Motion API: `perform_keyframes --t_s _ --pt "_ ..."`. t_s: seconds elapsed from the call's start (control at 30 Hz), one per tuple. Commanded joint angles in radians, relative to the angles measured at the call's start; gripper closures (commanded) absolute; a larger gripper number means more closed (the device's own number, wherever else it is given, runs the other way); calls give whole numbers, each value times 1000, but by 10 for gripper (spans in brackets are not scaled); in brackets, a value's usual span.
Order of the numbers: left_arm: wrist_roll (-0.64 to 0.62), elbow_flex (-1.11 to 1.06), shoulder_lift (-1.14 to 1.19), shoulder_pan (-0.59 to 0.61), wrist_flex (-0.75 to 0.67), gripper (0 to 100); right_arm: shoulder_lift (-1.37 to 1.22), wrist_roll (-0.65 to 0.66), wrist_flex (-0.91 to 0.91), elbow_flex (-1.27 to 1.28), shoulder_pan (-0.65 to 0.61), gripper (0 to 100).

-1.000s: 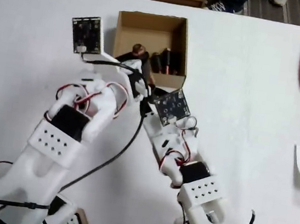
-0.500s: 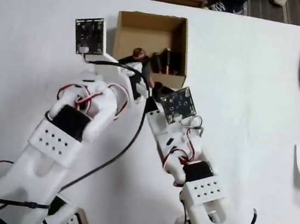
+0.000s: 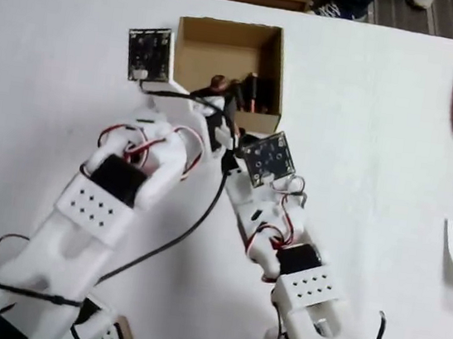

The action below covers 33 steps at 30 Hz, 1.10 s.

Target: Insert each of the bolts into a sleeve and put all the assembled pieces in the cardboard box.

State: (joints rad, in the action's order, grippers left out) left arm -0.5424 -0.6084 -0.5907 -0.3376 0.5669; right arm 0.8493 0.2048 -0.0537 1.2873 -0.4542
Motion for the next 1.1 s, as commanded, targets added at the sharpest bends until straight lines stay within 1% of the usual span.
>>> perform_keyframes --t_s 0.0,0.2,0.97,1.07 --pt "0 39 44 -8 -26 974 44 -9 21 -15 4 974" --pt "2 39 64 -5 -86 974 44 -9 21 -15 4 974" --pt "3 39 74 -3 -89 974 44 -9 21 -15 4 974" --pt "9 35 74 -3 -129 974 44 -9 21 -15 4 974"
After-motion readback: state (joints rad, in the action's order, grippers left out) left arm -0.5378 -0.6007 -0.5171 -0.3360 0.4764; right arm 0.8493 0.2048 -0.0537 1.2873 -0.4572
